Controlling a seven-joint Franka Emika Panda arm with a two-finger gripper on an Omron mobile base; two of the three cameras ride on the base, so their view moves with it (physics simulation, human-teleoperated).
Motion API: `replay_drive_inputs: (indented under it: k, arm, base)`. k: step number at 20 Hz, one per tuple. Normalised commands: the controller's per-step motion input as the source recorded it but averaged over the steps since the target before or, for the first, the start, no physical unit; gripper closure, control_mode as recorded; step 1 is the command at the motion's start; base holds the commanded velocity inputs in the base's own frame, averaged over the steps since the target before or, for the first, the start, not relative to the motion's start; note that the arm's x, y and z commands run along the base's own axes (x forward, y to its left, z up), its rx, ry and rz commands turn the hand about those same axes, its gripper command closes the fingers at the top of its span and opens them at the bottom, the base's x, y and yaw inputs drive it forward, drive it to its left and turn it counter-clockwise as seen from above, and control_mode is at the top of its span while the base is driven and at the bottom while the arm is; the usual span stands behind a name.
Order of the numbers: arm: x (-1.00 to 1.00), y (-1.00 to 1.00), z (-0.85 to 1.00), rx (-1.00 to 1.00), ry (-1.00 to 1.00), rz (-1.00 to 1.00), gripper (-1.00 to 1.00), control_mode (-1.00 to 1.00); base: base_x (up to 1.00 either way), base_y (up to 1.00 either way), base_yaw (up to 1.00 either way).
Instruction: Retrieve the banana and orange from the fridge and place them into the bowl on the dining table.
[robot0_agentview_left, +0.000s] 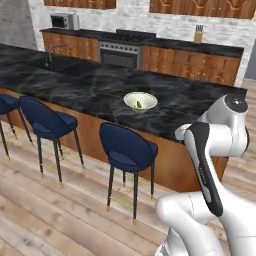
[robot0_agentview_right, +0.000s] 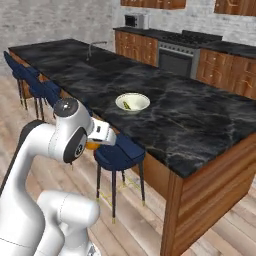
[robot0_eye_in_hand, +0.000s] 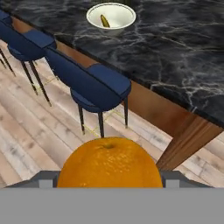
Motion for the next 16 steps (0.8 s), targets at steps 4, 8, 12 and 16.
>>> replay_drive_inputs:
  k: [4,8,12,16]
  arm:
    - [0.0,0.0,0.0,0.0,0.0,0.0,1.0,1.0]
    - [0.0,0.0,0.0,0.0,0.0,0.0,1.0,1.0]
    - [0.0,0.0,0.0,0.0,0.0,0.0,1.0,1.0]
    - [0.0,0.0,0.0,0.0,0.0,0.0,1.0,1.0]
  base:
    - [0.46,1.0,-0.61]
    - [0.36,1.0,-0.58]
    - [0.38,1.0,-0.58]
    - [0.4,1.0,-0.58]
